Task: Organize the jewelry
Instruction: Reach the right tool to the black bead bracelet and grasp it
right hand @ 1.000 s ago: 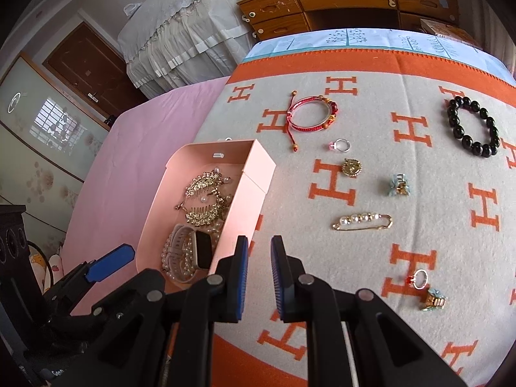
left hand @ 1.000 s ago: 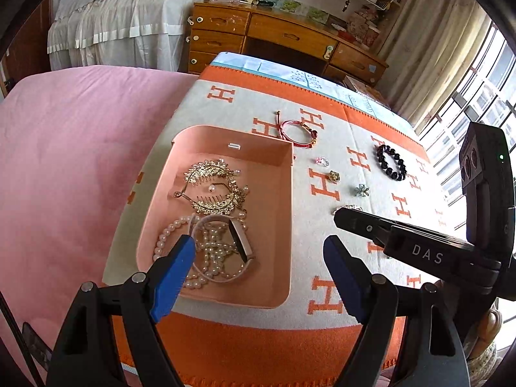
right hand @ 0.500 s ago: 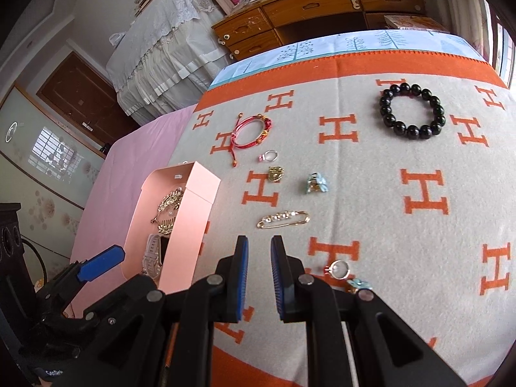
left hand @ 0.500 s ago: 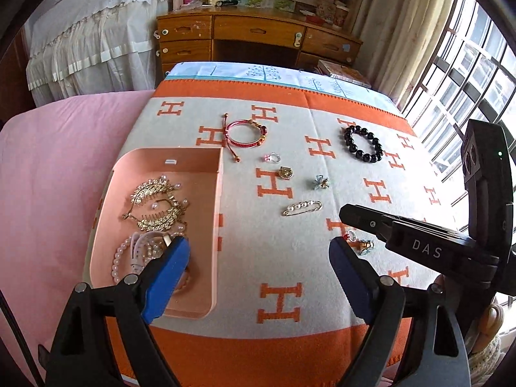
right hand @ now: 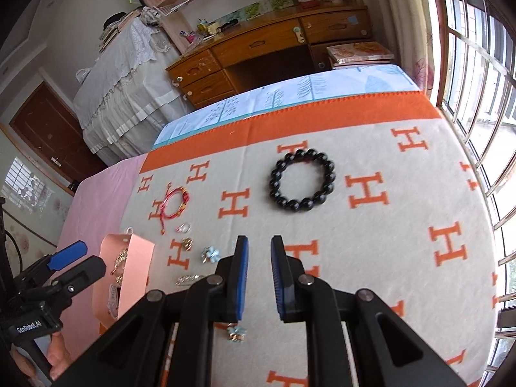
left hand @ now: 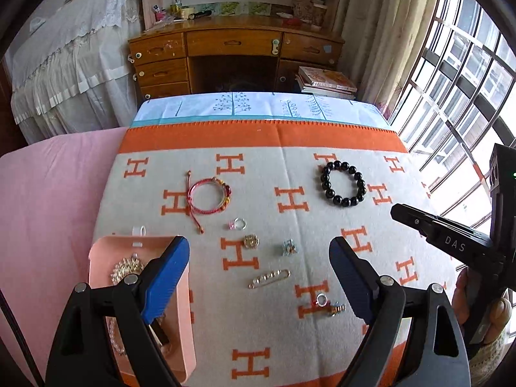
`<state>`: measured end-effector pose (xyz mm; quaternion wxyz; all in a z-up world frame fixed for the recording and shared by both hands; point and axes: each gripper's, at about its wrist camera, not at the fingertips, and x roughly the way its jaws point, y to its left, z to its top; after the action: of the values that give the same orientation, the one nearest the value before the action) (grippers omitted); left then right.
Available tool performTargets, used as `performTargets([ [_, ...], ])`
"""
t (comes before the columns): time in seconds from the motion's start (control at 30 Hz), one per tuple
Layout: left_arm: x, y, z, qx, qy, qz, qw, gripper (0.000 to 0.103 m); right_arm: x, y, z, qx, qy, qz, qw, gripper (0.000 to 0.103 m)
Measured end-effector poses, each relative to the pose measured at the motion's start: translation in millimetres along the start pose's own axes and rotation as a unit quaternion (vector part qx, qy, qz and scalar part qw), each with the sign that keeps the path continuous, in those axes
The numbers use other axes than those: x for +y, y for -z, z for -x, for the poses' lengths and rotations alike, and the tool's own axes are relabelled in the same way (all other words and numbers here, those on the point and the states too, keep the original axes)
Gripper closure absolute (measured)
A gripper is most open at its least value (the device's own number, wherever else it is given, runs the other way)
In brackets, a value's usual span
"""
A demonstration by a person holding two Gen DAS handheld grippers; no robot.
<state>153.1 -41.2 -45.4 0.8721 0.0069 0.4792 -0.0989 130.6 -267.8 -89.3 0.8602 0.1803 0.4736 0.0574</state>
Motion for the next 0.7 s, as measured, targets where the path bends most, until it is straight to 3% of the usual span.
performTargets([
  [0.2, -11.4, -51.0, -23.2, 0.007, -0.006, -0.024, 0.9997, 0.016, -29.6, -48.0, -22.2, 0.026, 0.029, -0.012, 0.999, 0.089],
  [0.33, -8.1, -71.5, -55.7, 0.048, -0.005, -0.027, 0.9985, 0.016, -45.8, -66.8, -60.7, 0.072, 0.038, -0.035, 0.996, 0.089],
  [0.53, 6.5, -73.4, -103.9, 0.108, 0.000, -0.026, 0.9938, 0.016, -51.2, -73.0, -107.3, 0.113, 0.075, -0.033, 0.990, 0.089],
  [0.7, 20.1, -66.3, -126.6, 0.136, -0.007, -0.036, 0.9900, 0.016, -41.6, -69.2, -120.2, 0.112, 0.101, 0.004, 0.989, 0.086],
])
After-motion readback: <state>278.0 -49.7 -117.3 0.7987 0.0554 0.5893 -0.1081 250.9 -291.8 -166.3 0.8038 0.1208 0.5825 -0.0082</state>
